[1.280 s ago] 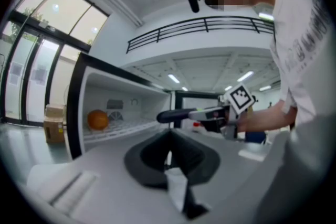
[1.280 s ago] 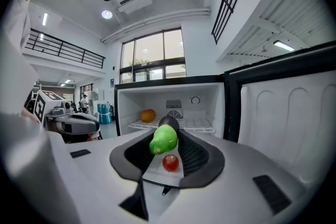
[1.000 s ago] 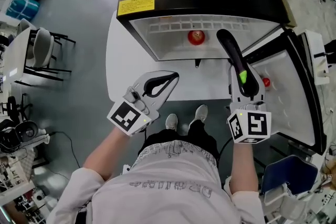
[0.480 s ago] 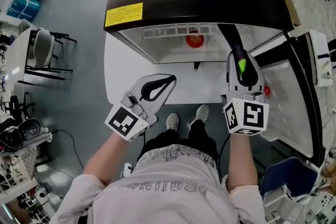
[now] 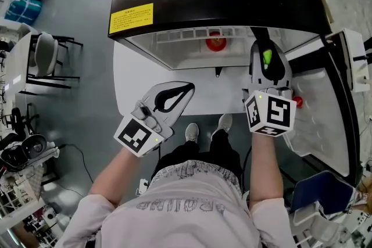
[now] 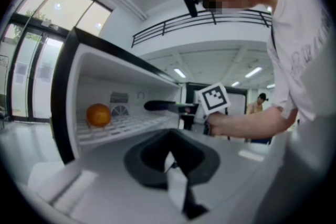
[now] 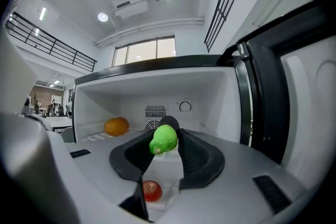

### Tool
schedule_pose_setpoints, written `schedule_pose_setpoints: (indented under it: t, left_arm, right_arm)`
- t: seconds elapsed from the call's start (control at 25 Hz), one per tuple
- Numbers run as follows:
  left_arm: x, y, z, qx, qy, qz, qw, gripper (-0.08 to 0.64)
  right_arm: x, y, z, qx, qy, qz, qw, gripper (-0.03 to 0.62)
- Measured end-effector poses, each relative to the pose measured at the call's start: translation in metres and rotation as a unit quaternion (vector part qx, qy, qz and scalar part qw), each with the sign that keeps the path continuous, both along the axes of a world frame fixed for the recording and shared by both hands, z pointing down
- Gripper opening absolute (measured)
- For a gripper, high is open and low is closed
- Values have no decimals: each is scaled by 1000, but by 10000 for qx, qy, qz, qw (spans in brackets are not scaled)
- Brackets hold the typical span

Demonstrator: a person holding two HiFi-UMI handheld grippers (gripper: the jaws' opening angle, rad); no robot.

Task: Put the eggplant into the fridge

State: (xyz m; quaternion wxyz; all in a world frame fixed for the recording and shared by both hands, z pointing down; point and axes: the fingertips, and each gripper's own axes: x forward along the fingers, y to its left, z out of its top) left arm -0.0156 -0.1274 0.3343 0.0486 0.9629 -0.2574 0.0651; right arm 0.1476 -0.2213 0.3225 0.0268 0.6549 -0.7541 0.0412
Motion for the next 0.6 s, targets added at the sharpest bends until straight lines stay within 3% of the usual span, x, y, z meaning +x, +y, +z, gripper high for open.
schedule_pose_setpoints:
  t: [0.6]
  left_arm:
    - [-4, -2, 12, -173, -103, 21, 9998, 6]
  right_arm:
    - [6, -39, 13, 37, 20, 258, 9997, 118]
